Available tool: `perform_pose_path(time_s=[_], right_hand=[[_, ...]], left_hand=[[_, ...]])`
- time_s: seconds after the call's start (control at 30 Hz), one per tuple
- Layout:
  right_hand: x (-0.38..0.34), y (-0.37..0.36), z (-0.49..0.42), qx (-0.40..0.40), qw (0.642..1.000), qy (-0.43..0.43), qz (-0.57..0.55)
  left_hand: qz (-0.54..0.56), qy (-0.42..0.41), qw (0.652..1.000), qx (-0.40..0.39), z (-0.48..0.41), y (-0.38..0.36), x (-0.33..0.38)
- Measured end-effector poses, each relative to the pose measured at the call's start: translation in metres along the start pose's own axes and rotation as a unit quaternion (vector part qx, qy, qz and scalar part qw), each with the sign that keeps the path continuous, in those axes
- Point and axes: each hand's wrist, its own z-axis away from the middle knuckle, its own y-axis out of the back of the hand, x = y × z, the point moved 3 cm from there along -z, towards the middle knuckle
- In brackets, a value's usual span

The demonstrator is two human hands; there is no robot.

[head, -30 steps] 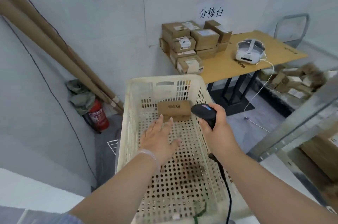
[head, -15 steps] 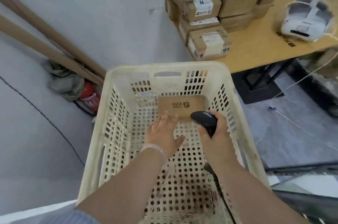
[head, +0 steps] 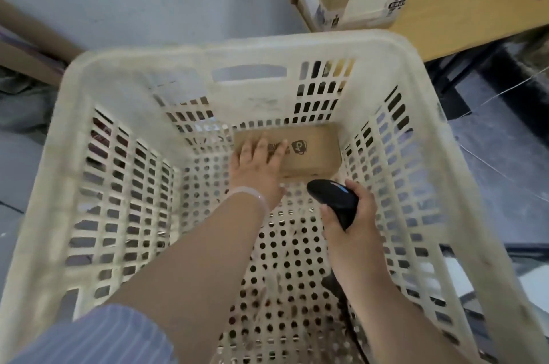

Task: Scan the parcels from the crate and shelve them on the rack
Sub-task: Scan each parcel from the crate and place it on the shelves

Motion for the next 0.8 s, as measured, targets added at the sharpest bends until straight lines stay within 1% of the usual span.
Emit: perform_pose_path(time_s=[0.17,0.23,0.3,0.4,0.5,0.57,0.67,0.7,0.73,0.8], right_hand=[[0.008,0.0,-0.002,0.004,1.0,-0.016,-0.001],[0.009,0.0,-0.002,0.005,1.0,-0.017,-0.003],[0.009,0.001,-0.001,0.012,1.0,-0.018,-0.011],[0.006,0.005,0.004,0.028,0.998,-0.032,-0.043],[-0.002,0.012,0.016,0.02,0.995,-0.046,-0.085],[-0.011,0.016,0.029,0.01,0.994,-0.043,-0.1],[-0.03,0.027,0.049,0.018,0.992,-0.034,-0.121],[-0.036,0.03,0.055,0.024,0.991,-0.031,-0.128],[-0.043,0.034,0.063,0.03,0.99,-0.029,-0.138],[-0.055,0.04,0.08,0.036,0.987,-0.022,-0.158]], left_hand=[[-0.05,0.002,0.998,0.044,-0.005,0.0,0.003],[-0.061,0.005,0.997,0.035,-0.001,0.003,0.003],[-0.051,0.016,0.998,0.018,0.008,0.005,0.002],[0.03,0.071,0.997,-0.005,0.034,0.007,-0.01],[0.143,0.11,0.983,-0.047,0.066,0.01,-0.023],[0.225,0.116,0.966,-0.055,0.086,0.019,-0.028],[0.325,0.101,0.939,-0.044,0.115,0.039,-0.026],[0.372,0.093,0.922,-0.048,0.124,0.047,-0.025],[0.428,0.083,0.898,-0.055,0.135,0.054,-0.024],[0.533,0.07,0.84,-0.079,0.156,0.067,-0.023]])
